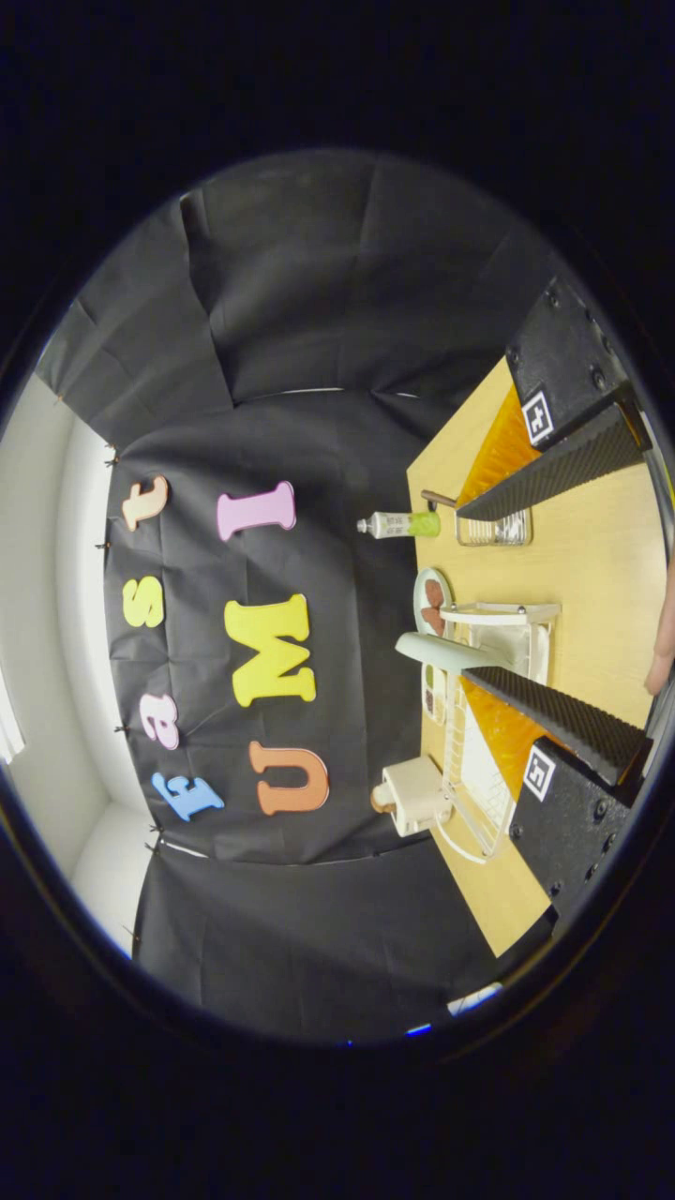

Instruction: Take the plate from the dish rack, then take the spoon from the basket and place it into the plate.

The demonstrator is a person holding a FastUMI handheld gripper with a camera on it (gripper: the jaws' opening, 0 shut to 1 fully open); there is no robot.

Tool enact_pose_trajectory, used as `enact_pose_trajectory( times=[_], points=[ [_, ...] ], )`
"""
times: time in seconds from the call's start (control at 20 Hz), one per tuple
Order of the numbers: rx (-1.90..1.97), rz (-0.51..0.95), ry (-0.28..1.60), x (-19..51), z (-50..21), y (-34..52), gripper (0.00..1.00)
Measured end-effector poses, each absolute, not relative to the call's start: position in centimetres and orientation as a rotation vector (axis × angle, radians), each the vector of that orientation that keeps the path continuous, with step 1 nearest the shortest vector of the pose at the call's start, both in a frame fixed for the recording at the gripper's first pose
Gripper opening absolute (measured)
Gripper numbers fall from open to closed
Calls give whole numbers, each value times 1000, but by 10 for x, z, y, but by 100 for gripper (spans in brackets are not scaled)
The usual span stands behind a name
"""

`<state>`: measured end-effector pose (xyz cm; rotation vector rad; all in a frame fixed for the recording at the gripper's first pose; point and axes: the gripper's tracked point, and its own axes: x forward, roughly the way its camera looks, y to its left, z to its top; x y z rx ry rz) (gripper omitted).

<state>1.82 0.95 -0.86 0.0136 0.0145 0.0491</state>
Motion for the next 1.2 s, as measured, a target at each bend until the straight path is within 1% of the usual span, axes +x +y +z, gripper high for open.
enact_pose_trajectory(
  times=[0.25,0.55,0.7,0.9,1.0,1.05,1.15,1.2],
  points=[
    [-48,74,11,39,19,25,100],
    [-159,63,76,100,57,54,100],
    [-209,73,204,141,55,69,100],
    [-252,51,409,182,50,84,100],
    [-273,18,501,202,49,86,96],
    [-290,-14,573,208,43,84,91],
    [-337,-121,684,218,34,72,82],
    [-372,-168,716,223,32,68,81]
  ],
)
